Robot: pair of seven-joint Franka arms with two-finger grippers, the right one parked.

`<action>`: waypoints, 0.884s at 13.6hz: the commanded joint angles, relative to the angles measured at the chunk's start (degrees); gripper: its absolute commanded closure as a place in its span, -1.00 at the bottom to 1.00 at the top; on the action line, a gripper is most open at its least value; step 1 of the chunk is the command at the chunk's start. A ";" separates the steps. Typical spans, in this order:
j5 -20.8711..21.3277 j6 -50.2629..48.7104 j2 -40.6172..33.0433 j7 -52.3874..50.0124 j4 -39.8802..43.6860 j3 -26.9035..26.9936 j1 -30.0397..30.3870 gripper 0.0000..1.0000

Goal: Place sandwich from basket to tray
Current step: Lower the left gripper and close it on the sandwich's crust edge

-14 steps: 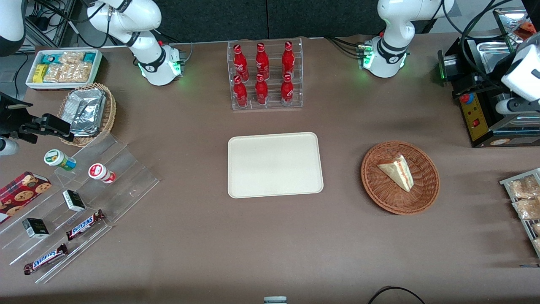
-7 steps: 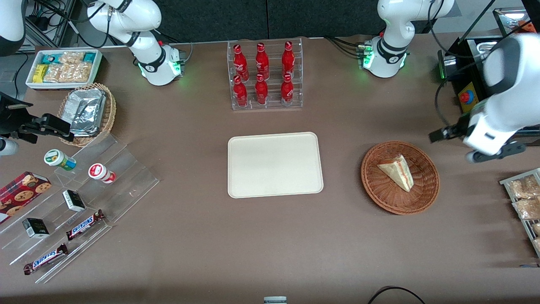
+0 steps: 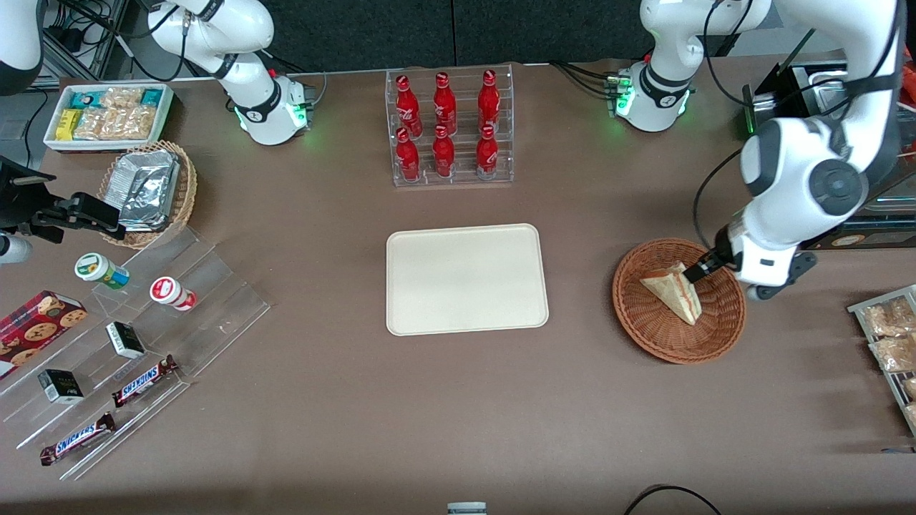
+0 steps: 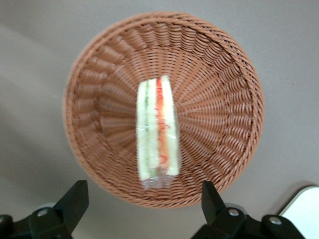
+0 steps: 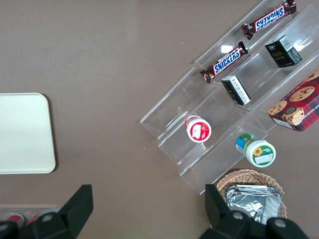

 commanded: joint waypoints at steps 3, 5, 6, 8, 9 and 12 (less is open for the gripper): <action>-0.21 8.58 1.75 -1.81 -4.24 0.12 -0.52 -1.00; -0.21 10.42 3.07 -1.90 -4.50 0.12 -0.52 -1.00; -0.21 11.22 3.86 -1.90 -4.59 0.12 -0.52 -1.00; -0.21 12.28 5.09 -1.90 -5.03 0.12 -0.52 -1.00; -0.21 12.54 5.36 -1.90 -5.55 0.12 -0.52 -1.00; -0.12 14.65 6.50 -1.90 -6.88 0.12 -0.52 -1.00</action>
